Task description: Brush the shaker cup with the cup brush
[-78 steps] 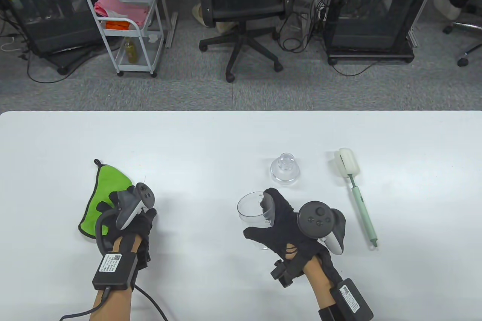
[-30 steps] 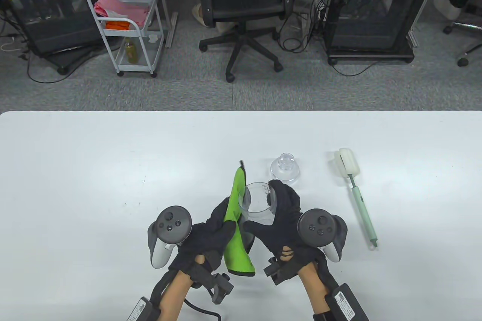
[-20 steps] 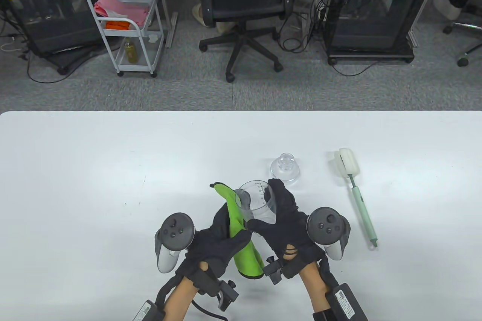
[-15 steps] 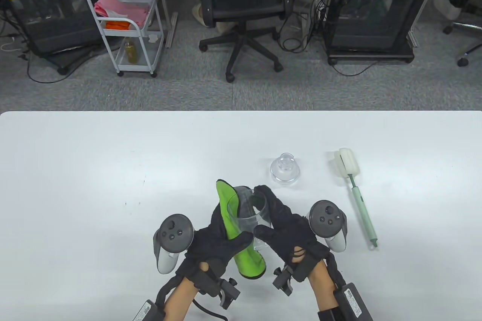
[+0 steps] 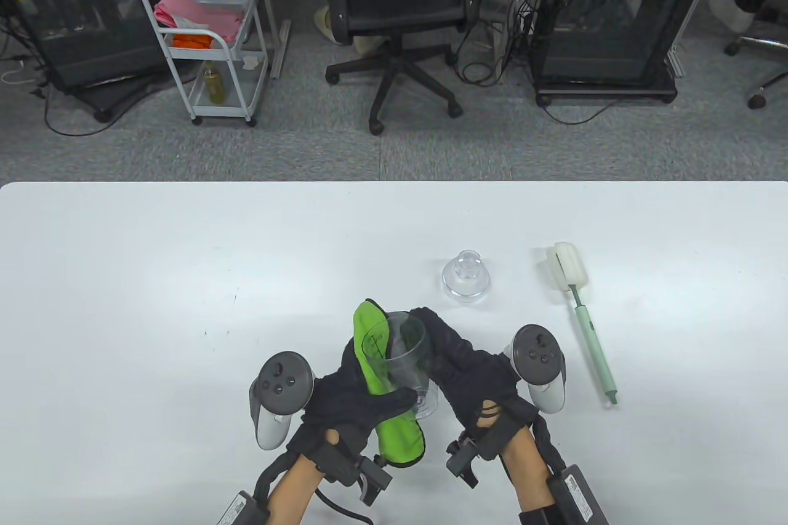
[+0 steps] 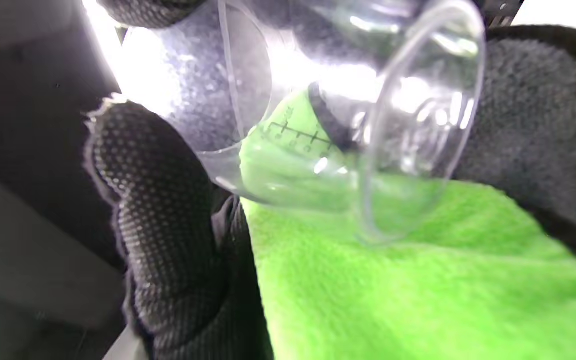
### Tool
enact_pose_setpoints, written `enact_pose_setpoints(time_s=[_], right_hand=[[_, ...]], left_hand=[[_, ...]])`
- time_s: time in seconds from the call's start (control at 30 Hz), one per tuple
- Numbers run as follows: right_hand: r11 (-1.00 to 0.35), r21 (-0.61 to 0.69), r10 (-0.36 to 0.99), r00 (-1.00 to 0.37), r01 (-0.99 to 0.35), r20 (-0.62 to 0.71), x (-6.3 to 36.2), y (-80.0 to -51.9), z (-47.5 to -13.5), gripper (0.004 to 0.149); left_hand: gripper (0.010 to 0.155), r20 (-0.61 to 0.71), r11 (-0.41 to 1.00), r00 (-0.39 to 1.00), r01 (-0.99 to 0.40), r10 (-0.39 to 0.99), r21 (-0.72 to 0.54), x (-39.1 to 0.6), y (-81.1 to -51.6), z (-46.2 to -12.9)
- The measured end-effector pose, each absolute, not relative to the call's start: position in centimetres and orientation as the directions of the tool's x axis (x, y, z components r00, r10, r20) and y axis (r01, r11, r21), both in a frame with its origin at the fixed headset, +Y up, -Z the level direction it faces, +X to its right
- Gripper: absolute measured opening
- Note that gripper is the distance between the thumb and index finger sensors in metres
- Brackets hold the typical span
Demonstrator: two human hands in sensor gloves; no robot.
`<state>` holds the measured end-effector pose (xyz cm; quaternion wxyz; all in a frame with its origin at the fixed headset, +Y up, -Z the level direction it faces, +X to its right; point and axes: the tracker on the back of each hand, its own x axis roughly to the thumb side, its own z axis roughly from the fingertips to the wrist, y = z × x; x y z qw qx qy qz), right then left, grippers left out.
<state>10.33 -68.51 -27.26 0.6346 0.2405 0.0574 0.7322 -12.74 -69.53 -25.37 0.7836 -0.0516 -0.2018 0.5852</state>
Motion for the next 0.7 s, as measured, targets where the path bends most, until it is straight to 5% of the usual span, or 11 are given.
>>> enact_pose_setpoints(time_s=[0.13, 0.2, 0.37, 0.47, 0.53, 0.6, 0.7], right_hand=[[-0.474, 0.07, 0.807, -0.401, -0.878, 0.433, 10.3, -65.9, -26.0, 0.071], [-0.506, 0.053, 0.786, -0.435, -0.861, 0.439, 9.8, -65.3, -25.3, 0.065], [-0.334, 0.226, 0.901, -0.239, -0.915, 0.363, 10.0, -66.6, -26.3, 0.066], [-0.089, 0.39, 0.976, -0.003, -0.917, 0.216, 10.5, -68.2, -27.2, 0.065], [-0.158, 0.292, 0.966, -0.088, -0.943, 0.242, 10.7, -68.0, -26.9, 0.063], [-0.375, 0.048, 0.88, -0.339, -0.926, 0.332, 10.8, -66.4, -26.1, 0.06], [-0.444, 0.037, 0.834, -0.397, -0.895, 0.383, 10.6, -65.2, -25.4, 0.056]], left_hand=[[0.112, 0.222, 0.299, 0.246, -0.92, 0.944, -0.254, -13.1, -69.8, -25.4], [0.112, 0.229, 0.314, 0.261, -0.919, 0.938, -0.238, -13.0, -69.6, -25.3], [0.114, 0.222, 0.242, 0.179, -0.921, 0.958, -0.304, -12.8, -69.5, -25.1], [0.115, 0.24, 0.255, 0.182, -0.913, 0.954, -0.317, -12.5, -69.4, -25.1], [0.115, 0.238, 0.28, 0.214, -0.915, 0.947, -0.291, -12.4, -69.7, -25.2], [0.114, 0.202, 0.253, 0.2, -0.925, 0.959, -0.284, -12.4, -69.9, -25.3], [0.114, 0.222, 0.273, 0.218, -0.927, 0.95, -0.257, -12.5, -69.4, -25.1]])
